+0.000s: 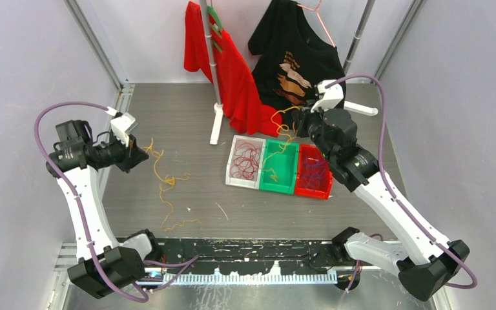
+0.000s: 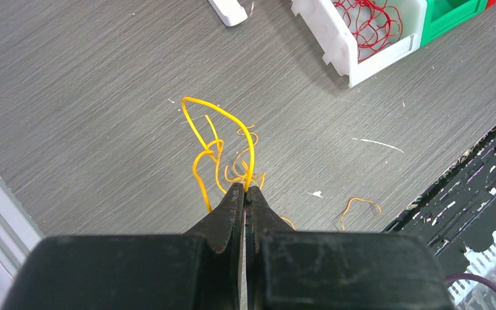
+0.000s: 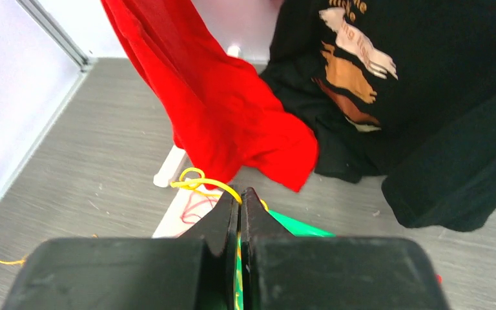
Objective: Untangle the cables
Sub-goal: Place the cable in the bin.
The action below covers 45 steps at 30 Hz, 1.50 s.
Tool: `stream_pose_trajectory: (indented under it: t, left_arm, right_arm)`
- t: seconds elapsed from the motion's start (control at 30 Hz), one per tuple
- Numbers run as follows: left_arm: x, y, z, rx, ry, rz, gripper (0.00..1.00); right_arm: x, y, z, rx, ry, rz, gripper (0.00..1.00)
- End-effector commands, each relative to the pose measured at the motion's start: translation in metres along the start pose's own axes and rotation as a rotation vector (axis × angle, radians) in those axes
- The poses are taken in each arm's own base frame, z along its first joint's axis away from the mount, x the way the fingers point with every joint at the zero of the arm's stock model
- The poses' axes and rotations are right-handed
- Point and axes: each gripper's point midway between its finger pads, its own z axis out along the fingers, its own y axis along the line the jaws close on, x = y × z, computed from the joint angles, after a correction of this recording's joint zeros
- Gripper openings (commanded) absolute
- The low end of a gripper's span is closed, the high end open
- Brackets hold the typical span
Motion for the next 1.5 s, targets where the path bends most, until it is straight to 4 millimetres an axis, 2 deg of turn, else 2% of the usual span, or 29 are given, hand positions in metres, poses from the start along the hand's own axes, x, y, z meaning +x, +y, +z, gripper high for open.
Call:
stream_pose_trajectory:
  t: [0.0,0.13,0.47,0.5,0.73,0.8,0.87,0.93,1.07,1.17,1.27,1.47]
  left_arm:
    - [-0.013,-0.001,-0.004,-0.007,-0.033,0.041,0.0]
    - [-0.013,-0.003,-0.005,-0.006,-0.032,0.044,0.0]
    - [-0.024,-0.003,-0.008,-0.006,-0.058,0.05,0.0]
    - [-0.025,-0.003,-0.008,-0.006,-0.06,0.052,0.0]
    - [-0.026,-0.003,-0.009,-0.01,-0.063,0.057,0.0]
    - [-0.026,-0.004,-0.009,-0.009,-0.062,0.056,0.0]
    - [-0.025,-0.003,-0.009,-0.01,-0.06,0.058,0.0]
    - [-0.025,-0.003,-0.009,-0.008,-0.059,0.059,0.0]
    - [-0.027,-0.004,-0.01,-0.008,-0.063,0.061,0.0]
    - [-0.029,-0.004,-0.011,-0.009,-0.066,0.064,0.0]
    - [-0.028,-0.005,-0.011,-0.011,-0.065,0.069,0.0]
    - [-0.025,-0.004,-0.009,-0.006,-0.056,0.067,0.0]
  right_arm:
    - [-0.004,-0.011,-0.003,0.047,-0.024,-0.029,0.01]
    - [0.023,-0.015,0.003,0.059,0.051,-0.033,0.01]
    - [0.131,-0.036,0.018,0.182,0.357,0.023,0.01]
    - [0.138,-0.044,0.02,0.233,0.374,0.013,0.01]
    - [0.18,-0.07,0.026,0.39,0.49,-0.054,0.01]
    - [0.179,-0.082,0.027,0.464,0.488,-0.09,0.01]
    - [0.166,-0.087,0.028,0.499,0.446,-0.108,0.01]
    - [0.141,-0.083,0.031,0.477,0.374,-0.098,0.01]
    - [0.077,-0.065,0.037,0.404,0.198,-0.068,0.01]
    - [0.052,-0.056,0.043,0.353,0.126,-0.093,0.01]
    - [0.053,-0.051,0.05,0.312,0.112,-0.14,0.01]
    - [0.09,-0.05,0.061,0.269,0.158,-0.153,0.01]
